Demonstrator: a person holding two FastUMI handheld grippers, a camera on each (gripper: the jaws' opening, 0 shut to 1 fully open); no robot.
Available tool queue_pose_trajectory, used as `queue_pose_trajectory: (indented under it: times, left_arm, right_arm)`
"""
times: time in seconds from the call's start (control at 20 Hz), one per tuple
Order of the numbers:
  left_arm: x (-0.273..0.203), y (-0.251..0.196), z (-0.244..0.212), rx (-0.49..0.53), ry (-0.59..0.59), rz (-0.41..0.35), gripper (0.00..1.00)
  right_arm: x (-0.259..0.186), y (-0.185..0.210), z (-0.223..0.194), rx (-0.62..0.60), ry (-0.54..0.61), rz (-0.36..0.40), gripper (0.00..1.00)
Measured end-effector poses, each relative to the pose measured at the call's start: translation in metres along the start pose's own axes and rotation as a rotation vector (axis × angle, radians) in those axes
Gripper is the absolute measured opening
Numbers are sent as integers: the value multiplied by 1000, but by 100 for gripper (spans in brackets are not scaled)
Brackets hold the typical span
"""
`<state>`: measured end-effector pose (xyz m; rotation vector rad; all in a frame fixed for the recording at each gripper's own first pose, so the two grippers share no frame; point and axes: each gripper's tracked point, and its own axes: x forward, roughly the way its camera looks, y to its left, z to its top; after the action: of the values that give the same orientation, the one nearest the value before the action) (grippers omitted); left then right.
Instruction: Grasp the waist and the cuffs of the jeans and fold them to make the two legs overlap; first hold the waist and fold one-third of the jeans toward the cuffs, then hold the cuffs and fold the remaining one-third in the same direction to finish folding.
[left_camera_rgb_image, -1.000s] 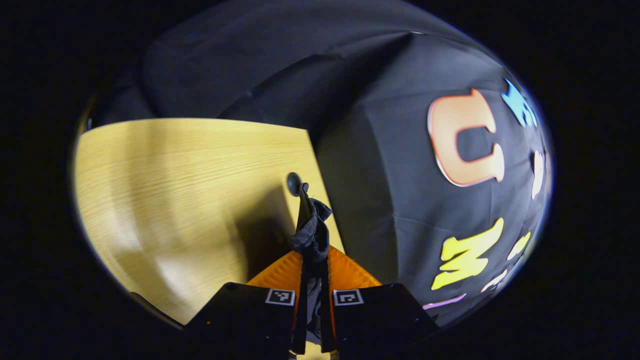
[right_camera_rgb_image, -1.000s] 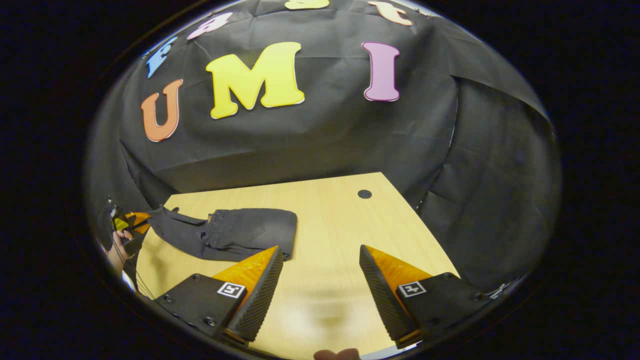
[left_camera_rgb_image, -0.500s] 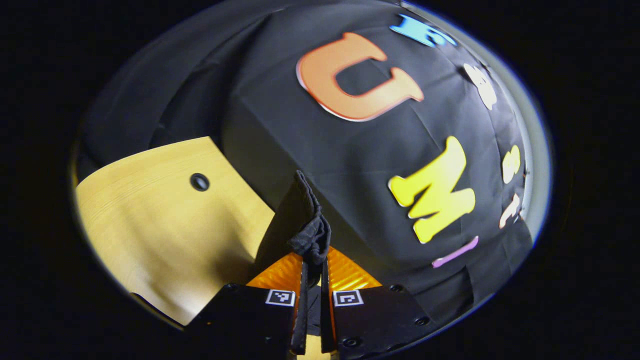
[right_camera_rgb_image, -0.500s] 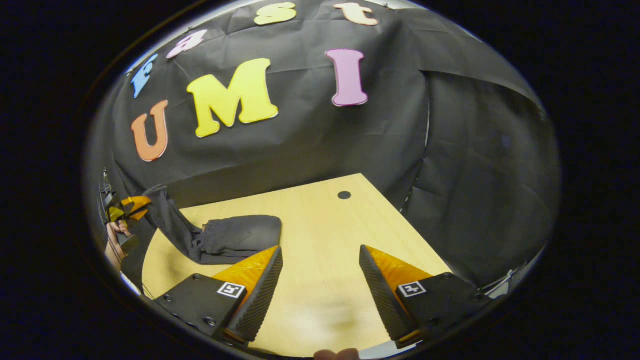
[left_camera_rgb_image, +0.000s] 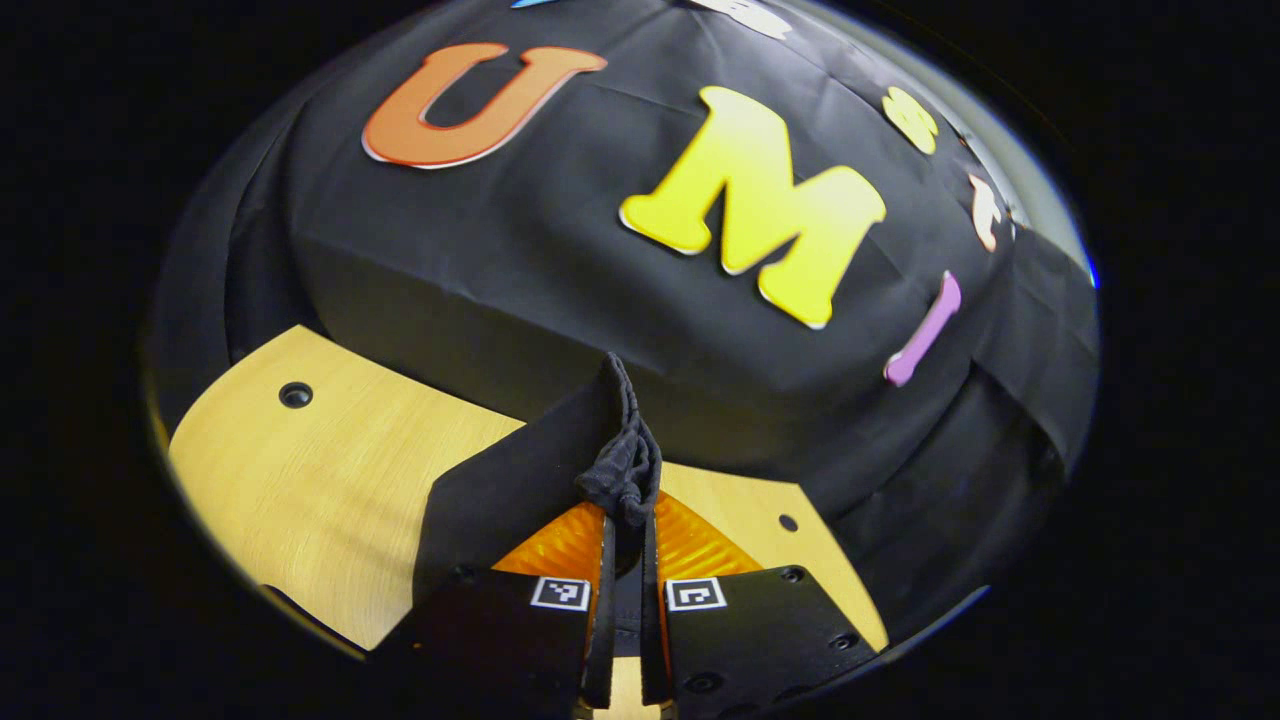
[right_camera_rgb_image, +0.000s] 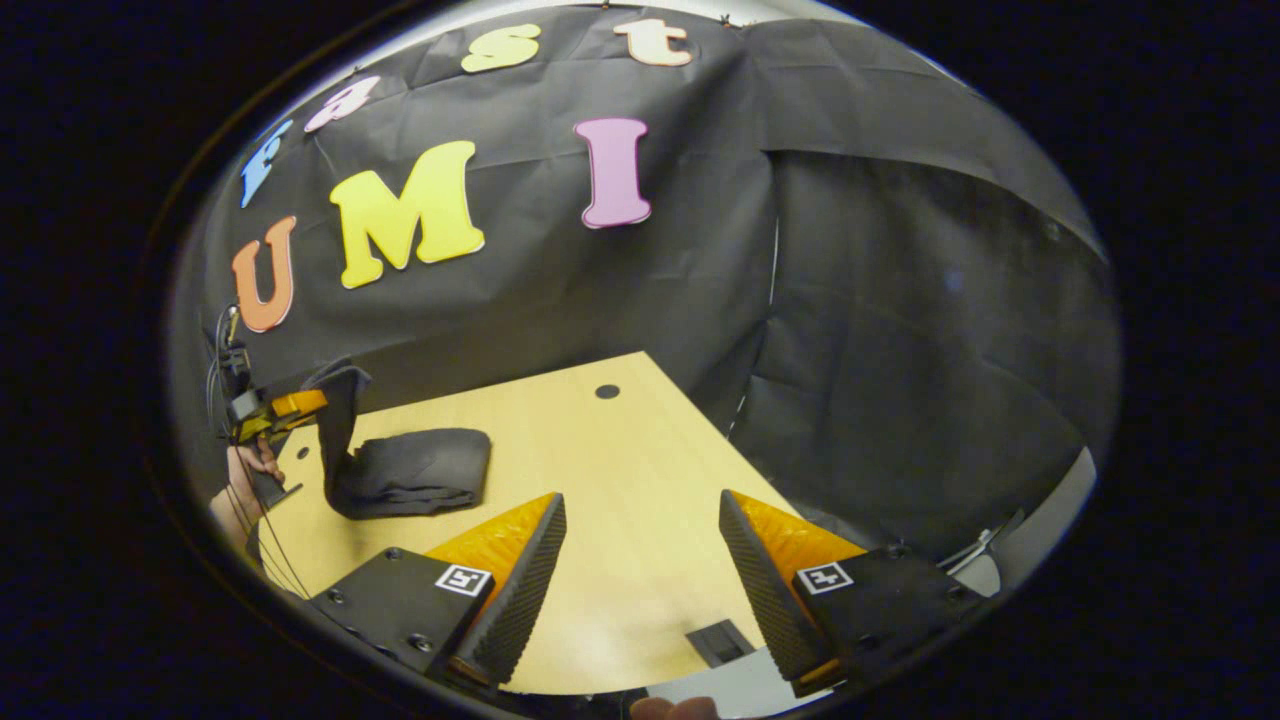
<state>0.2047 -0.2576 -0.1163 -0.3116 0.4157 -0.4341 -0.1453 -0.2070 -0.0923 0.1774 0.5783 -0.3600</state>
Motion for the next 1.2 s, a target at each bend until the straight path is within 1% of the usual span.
queue_pose_trajectory:
  times: [0.05,0.1,0.15,0.2,0.25,0.3,0.4,0.45,0.5,0.55,0.6,0.65,0.7,0.75,0.8,0.85,0.9,0.95,1.0,1.05,1.1,1.15,1.2]
  left_arm:
    - [5,-8,-12,56,-1,3,14]
    - [10,-15,-24,115,7,8,14]
    - [16,-20,-38,171,17,12,14]
    - [22,-25,-51,218,27,15,14]
    - [27,-30,-64,254,36,18,14]
    - [31,-34,-77,282,49,20,15]
    - [40,-38,-99,308,78,30,16]
    - [43,-38,-109,302,91,38,20]
    - [46,-36,-119,291,107,44,21]
    - [48,-36,-127,280,121,47,23]
    - [50,-37,-135,272,135,49,26]
    - [51,-38,-139,273,142,52,35]
    - [53,-41,-142,273,143,48,53]
    - [53,-44,-143,270,142,44,62]
    - [52,-48,-145,258,144,29,53]
    - [51,-53,-145,249,146,19,67]
    - [48,-56,-147,240,152,8,86]
    - [46,-58,-149,237,156,8,88]
    - [43,-61,-150,229,164,3,93]
    - [37,-66,-153,202,177,-11,94]
    - [30,-74,-157,168,193,-34,94]
    - [22,-83,-158,142,208,-66,94]
    - [13,-88,-155,123,214,-81,94]
  right_arm:
    - [-3,-5,0,-22,-12,-14,92]
    - [-6,-8,0,-41,-17,-20,95]
    - [-10,-9,2,-56,-19,-20,95]
    - [-12,-11,2,-74,-16,-24,95]
    - [-11,-12,2,-89,-15,-23,92]
    - [-11,-13,3,-105,-11,-23,95]
    - [-11,-15,3,-119,-7,-20,95]
    - [-8,-13,4,-120,-5,-12,93]
    - [-6,-12,4,-124,3,-6,93]
    - [-4,-10,3,-129,7,0,95]
    - [-2,-8,2,-133,11,7,95]
    - [1,-6,2,-136,15,14,95]
    - [3,-4,3,-140,19,17,93]
    - [5,-4,3,-143,22,18,93]
    - [8,-3,5,-143,22,19,95]
    - [10,-3,6,-141,26,19,95]
    - [13,-3,7,-138,28,20,93]
    - [16,0,8,-134,29,23,93]
    - [17,3,11,-133,25,29,93]
    - [19,8,14,-136,18,37,95]
    - [20,14,16,-142,12,48,95]
    - [23,21,18,-148,5,61,97]
    - [26,29,21,-153,-2,76,95]
